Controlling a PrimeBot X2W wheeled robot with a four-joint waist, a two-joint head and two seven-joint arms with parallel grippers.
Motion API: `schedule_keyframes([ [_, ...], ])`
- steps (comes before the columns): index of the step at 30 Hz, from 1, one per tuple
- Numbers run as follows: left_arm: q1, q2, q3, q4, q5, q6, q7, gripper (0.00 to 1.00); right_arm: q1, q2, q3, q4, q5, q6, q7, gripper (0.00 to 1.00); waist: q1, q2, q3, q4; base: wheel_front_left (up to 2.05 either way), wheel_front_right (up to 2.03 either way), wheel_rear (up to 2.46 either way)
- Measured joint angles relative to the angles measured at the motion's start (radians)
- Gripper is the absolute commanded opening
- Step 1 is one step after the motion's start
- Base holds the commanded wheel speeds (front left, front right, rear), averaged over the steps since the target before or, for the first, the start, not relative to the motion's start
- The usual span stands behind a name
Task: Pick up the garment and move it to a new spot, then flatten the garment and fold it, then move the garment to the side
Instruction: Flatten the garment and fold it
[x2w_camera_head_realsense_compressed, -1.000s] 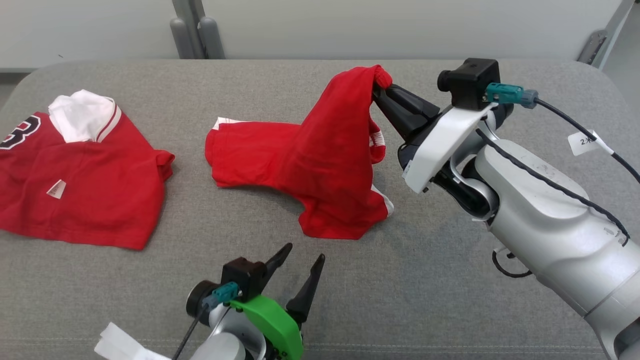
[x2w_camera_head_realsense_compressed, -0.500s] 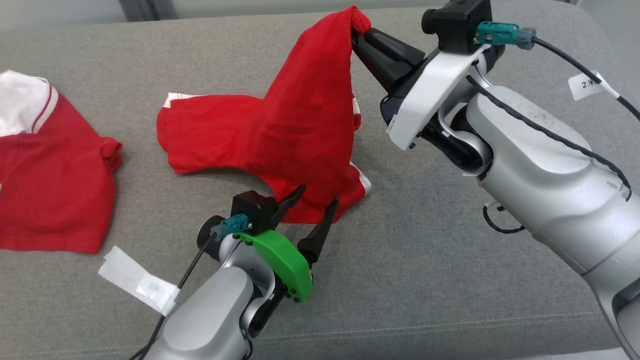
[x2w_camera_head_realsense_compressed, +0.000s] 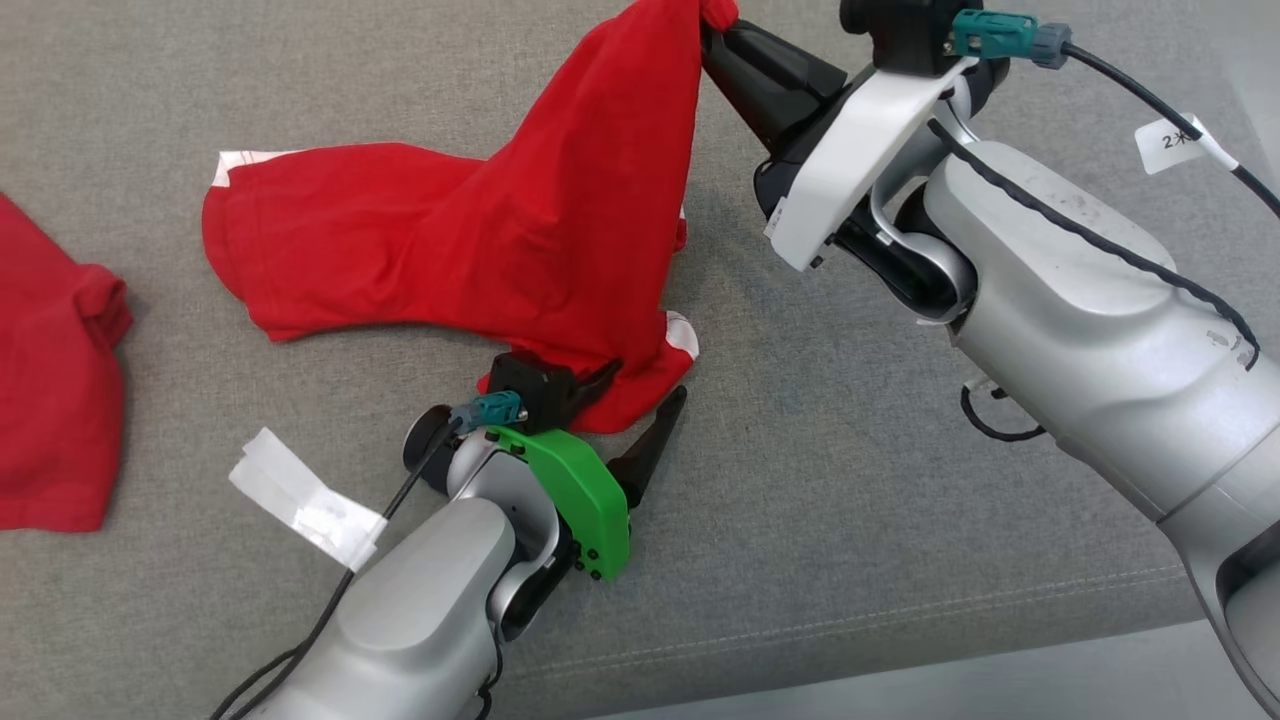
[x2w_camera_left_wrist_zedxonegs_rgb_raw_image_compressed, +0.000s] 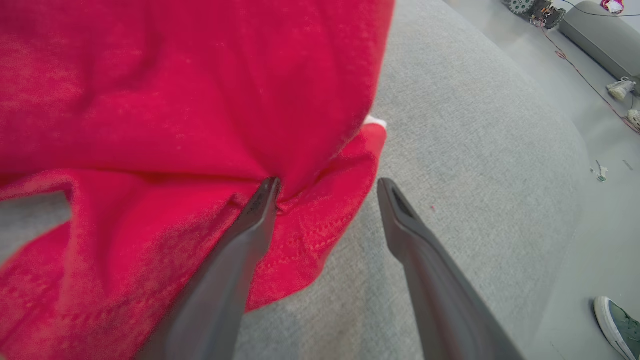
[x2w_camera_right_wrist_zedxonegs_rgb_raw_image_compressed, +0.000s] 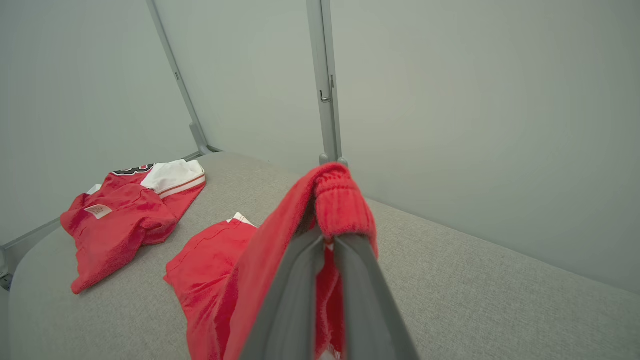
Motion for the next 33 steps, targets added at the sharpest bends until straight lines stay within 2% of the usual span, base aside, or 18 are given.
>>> schedule_keyframes([
  [7, -0.064, -0.001, -0.028, 0.031, -0.034, 0.0, -0.017, 1.0, -0.028, 0.013, 0.016, 0.025, 0.016, 0.0, -0.026, 0.0, 0.0, 0.0, 0.025, -0.019, 0.0, 0.0, 0.0],
  [11, -0.103, -0.001, -0.081, 0.078, -0.005, 0.002, -0.017, 1.0, -0.028, 0.013, 0.03, 0.04, 0.025, 0.0, -0.033, 0.0, 0.0, 0.0, 0.029, -0.021, 0.0, 0.0, 0.0],
  [12, -0.113, -0.001, -0.095, 0.088, 0.019, 0.002, -0.017, 0.93, -0.03, 0.013, 0.032, 0.043, 0.025, 0.0, -0.034, 0.0, 0.0, 0.0, 0.03, -0.021, 0.0, 0.0, 0.0],
  [13, -0.122, -0.001, -0.111, 0.096, 0.036, 0.009, -0.017, 0.66, -0.033, 0.013, 0.034, 0.049, 0.025, 0.0, -0.037, 0.0, 0.0, 0.0, 0.029, -0.021, 0.0, 0.0, 0.0],
  [15, -0.132, -0.001, -0.132, 0.112, 0.048, 0.011, -0.024, 0.3, -0.035, 0.009, 0.035, 0.063, 0.026, 0.0, -0.043, 0.0, 0.0, 0.0, 0.025, -0.019, 0.0, 0.0, 0.0],
  [16, -0.135, 0.0, -0.139, 0.119, 0.054, 0.016, -0.027, 0.04, -0.035, 0.004, 0.035, 0.069, 0.028, 0.0, -0.046, 0.0, 0.0, 0.0, 0.022, -0.017, 0.0, 0.0, 0.0],
  [17, -0.135, 0.0, -0.139, 0.119, 0.054, 0.016, -0.027, 0.0, -0.035, 0.004, 0.035, 0.069, 0.028, 0.0, -0.046, 0.0, 0.0, 0.0, 0.022, -0.017, 0.0, 0.0, 0.0],
  [21, -0.139, -0.002, -0.181, 0.136, 0.084, 0.019, -0.047, 0.0, -0.034, -0.018, 0.034, 0.095, 0.043, 0.0, -0.058, 0.0, 0.0, 0.0, 0.002, -0.003, 0.0, 0.0, 0.0],
  [25, -0.138, -0.002, -0.181, 0.138, 0.083, 0.018, -0.079, 0.0, -0.026, -0.029, 0.021, 0.111, 0.057, 0.0, -0.065, 0.0, 0.0, 0.0, -0.023, 0.012, 0.0, 0.0, 0.0],
  [30, -0.132, -0.001, -0.114, 0.086, 0.052, 0.008, -0.118, 0.0, 0.006, -0.059, -0.021, 0.131, 0.098, 0.0, -0.073, 0.0, 0.0, 0.0, -0.067, 0.029, 0.0, 0.0, 0.0],
  [33, -0.121, 0.011, -0.051, 0.022, -0.005, 0.0, -0.12, 0.0, 0.031, -0.072, -0.032, 0.136, 0.112, 0.0, -0.074, 0.0, 0.0, 0.0, -0.1, 0.039, 0.0, 0.0, 0.0],
])
